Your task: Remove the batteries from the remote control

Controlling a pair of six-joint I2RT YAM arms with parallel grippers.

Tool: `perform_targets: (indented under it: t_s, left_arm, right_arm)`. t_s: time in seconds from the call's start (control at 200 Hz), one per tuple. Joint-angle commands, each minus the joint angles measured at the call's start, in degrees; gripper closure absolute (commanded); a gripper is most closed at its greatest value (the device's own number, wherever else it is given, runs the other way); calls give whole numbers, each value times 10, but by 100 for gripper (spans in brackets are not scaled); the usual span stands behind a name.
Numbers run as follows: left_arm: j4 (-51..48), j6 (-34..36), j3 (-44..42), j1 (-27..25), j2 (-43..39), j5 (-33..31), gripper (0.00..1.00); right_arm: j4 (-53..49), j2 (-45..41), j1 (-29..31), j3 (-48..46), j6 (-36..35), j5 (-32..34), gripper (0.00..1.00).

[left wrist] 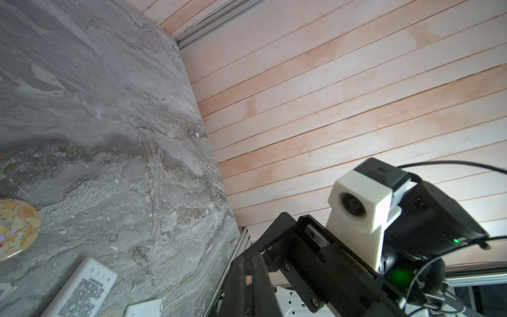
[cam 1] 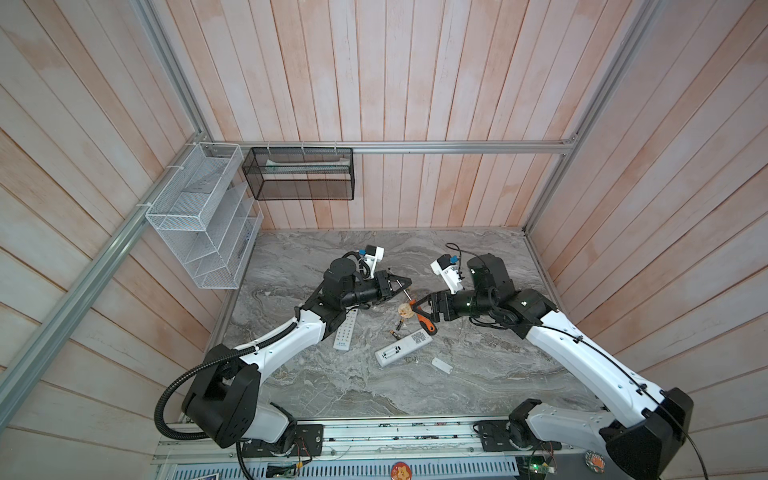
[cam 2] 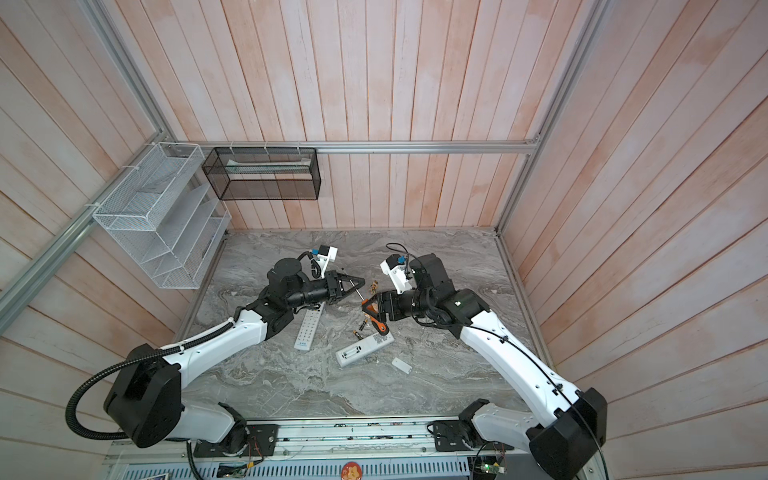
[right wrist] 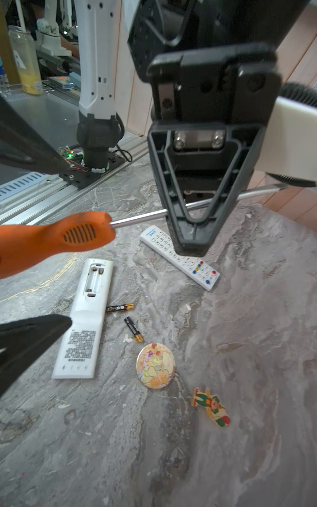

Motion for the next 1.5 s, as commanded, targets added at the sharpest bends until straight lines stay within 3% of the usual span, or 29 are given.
perform_targets:
  t_s: [0.0,0.195,0.43,0.61,0.67,0.685,0.74,0.785,0.8,0.815,0.83,0.97,1.075,1.31,1.495]
  left_arm:
    - [-41,44,24,3,-10,23,100]
    - [-48,49,36,3,-3,34,100]
    - [-35,37,29,2,1,43,100]
    - [-46,39,33,6,1,45,100]
    - [-49,39,33,9,1,45,100]
    - [-51,38,33,11,1,45,95]
    - [-54,38,32,16,0,46,58]
    - [-60,40,30,20,-4,42,33]
    - [-62,41,28,22,-6,39,23]
    - [-66,42,27,24,-9,37,6]
    - [-70,45,26,26,-11,34,1]
    - [-133,82,21,52,-40,20,0]
    - [-242,149,23,73,-63,-15,0]
    - [-460,284,29,93,-86,-167,0]
    - [-513,320,20,94,-66,-242,0]
  right_arm:
    - [-32,15,18,26,-26,-24,24]
    - [6,27,24,3,-11,-18,39]
    - [46,21,24,-20,13,11,83]
    - [51,13,23,-24,17,23,100]
    - [51,7,21,-28,19,29,100]
    - [51,6,21,-29,20,31,100]
    - [50,-1,14,-36,25,34,100]
    - [48,-5,7,-42,29,39,100]
    - [46,-6,3,-45,31,42,100]
    - [44,-9,-1,-47,33,47,100]
    - [42,-11,-6,-51,35,51,100]
    - [22,-18,-71,-84,46,80,100]
    - [3,7,-124,-105,34,121,100]
    - [1,143,-180,-78,-30,197,100]
    - [0,258,-192,-34,-63,191,100]
